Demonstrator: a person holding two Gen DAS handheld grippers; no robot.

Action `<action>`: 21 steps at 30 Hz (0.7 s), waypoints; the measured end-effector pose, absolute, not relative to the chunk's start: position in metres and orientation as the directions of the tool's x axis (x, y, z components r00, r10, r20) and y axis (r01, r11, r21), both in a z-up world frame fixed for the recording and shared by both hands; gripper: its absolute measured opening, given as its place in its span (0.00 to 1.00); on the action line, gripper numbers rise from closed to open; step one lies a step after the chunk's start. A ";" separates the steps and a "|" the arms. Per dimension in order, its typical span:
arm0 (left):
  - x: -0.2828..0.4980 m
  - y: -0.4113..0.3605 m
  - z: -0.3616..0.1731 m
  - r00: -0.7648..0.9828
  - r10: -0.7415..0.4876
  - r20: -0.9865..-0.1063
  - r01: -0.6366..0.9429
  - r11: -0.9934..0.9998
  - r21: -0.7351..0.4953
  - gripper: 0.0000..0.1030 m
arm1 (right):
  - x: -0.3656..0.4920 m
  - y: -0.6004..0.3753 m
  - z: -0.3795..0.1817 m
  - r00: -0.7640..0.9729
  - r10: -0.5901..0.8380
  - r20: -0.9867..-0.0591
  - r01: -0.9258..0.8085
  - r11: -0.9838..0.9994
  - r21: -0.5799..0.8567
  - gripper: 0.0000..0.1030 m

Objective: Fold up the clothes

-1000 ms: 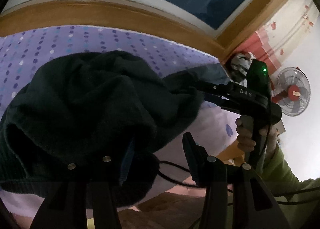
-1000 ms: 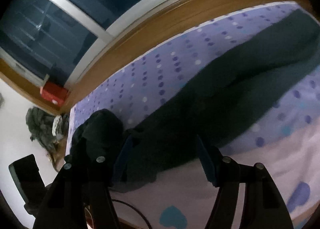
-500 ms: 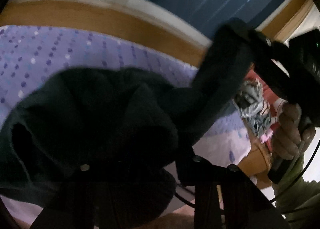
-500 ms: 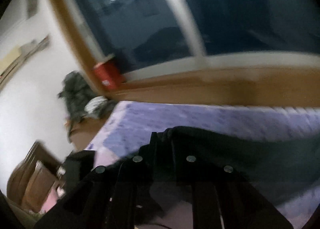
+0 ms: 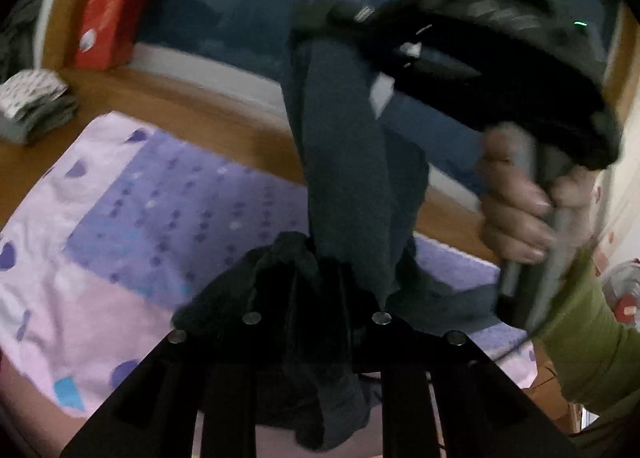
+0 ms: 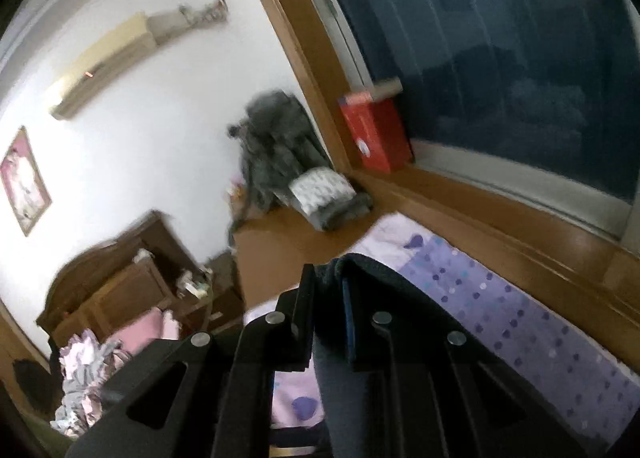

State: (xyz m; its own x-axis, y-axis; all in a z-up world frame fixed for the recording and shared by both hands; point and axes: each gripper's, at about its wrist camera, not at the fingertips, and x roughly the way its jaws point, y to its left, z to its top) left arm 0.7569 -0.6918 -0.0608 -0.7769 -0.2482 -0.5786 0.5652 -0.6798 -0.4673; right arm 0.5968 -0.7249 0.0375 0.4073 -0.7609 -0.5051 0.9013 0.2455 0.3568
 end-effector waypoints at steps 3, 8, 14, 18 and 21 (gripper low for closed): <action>0.769 -0.697 -0.066 -0.766 -0.222 -0.603 0.572 -0.663 -0.483 0.21 | 0.591 -0.756 -0.004 0.328 -0.726 -0.604 0.933 0.151 0.325 0.14; 0.781 -0.692 -0.052 -0.741 -0.193 -0.643 0.545 -0.732 -0.409 0.37 | 0.546 -0.737 -0.036 0.189 -0.734 -0.652 0.947 -0.038 0.318 0.40; 0.755 -0.698 -0.041 -0.741 -0.122 -0.660 0.445 -0.826 -0.346 0.47 | 0.488 -0.645 -0.036 -0.035 -0.776 -0.629 0.941 -0.238 0.240 0.58; 0.730 -0.705 -0.039 -0.729 -0.060 -0.681 0.361 -0.880 -0.309 0.47 | 0.494 -0.582 -0.046 -0.118 -0.761 -0.637 0.933 -0.305 0.191 0.59; 0.698 -0.707 -0.041 -0.688 0.006 -0.725 0.286 -0.917 -0.279 0.47 | 0.522 -0.551 -0.066 -0.129 -0.738 -0.662 0.938 -0.307 0.160 0.59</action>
